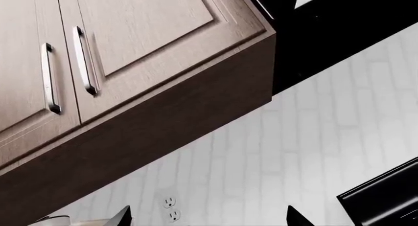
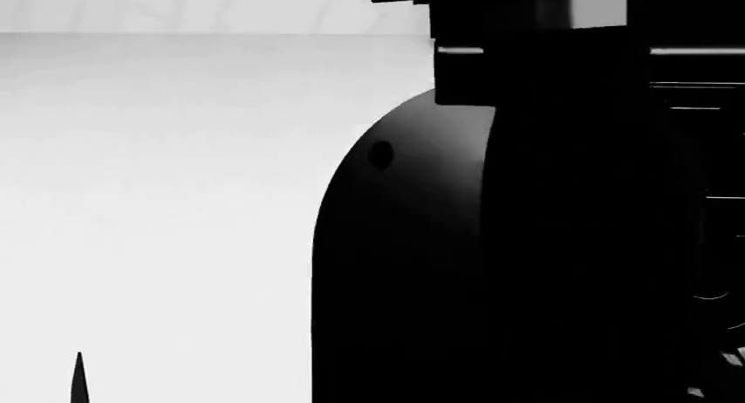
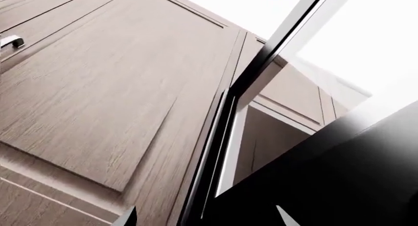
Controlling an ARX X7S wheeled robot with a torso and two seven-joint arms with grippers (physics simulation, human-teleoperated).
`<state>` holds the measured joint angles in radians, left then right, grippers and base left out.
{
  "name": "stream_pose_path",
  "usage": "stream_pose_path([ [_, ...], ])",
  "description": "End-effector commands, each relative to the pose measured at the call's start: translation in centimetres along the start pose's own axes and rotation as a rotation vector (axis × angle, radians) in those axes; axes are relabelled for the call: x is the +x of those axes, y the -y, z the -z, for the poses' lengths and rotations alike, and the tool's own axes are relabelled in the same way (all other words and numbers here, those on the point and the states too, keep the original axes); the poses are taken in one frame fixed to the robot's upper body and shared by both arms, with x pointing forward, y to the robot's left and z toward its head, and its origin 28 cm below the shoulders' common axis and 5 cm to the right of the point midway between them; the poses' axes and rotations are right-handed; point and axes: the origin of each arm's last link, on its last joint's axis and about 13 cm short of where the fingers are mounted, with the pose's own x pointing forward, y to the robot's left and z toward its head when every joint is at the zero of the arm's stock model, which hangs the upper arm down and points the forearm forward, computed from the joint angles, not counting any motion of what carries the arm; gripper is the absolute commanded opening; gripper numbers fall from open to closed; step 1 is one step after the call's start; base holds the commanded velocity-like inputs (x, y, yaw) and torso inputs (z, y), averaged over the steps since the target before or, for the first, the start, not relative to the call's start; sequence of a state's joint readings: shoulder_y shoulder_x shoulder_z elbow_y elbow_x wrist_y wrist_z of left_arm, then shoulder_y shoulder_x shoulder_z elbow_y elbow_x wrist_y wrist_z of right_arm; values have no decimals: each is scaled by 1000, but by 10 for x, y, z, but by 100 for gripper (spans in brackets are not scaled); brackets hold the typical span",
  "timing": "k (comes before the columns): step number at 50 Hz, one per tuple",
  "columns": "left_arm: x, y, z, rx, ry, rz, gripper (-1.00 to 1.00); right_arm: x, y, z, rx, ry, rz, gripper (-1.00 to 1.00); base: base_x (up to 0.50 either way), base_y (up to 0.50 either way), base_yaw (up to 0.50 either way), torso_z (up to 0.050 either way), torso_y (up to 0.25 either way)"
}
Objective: Close the microwave door
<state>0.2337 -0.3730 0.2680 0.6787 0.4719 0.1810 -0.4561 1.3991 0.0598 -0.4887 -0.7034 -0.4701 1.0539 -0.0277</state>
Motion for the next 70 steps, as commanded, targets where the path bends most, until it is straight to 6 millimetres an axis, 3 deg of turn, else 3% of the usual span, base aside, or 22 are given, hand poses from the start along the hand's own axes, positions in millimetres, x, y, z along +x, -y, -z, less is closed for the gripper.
stream_pose_path([
  [1,0,0,1,-3,1,1,100,16,0,13,-8,-37,32,100,0,0,0,0,0],
  [20,2,1,-2,-2,2,5,100,36,1,12,4,12,34,100,0,0,0,0,0],
  [30,1,1,-1,-1,2,9,100,50,5,24,17,-56,71,100,0,0,0,0,0],
  [54,2,2,-1,-6,0,8,100,61,3,51,20,-173,52,100,0,0,0,0,0],
  [70,1,2,1,-4,1,10,100,77,16,66,15,-259,87,100,0,0,0,0,0],
])
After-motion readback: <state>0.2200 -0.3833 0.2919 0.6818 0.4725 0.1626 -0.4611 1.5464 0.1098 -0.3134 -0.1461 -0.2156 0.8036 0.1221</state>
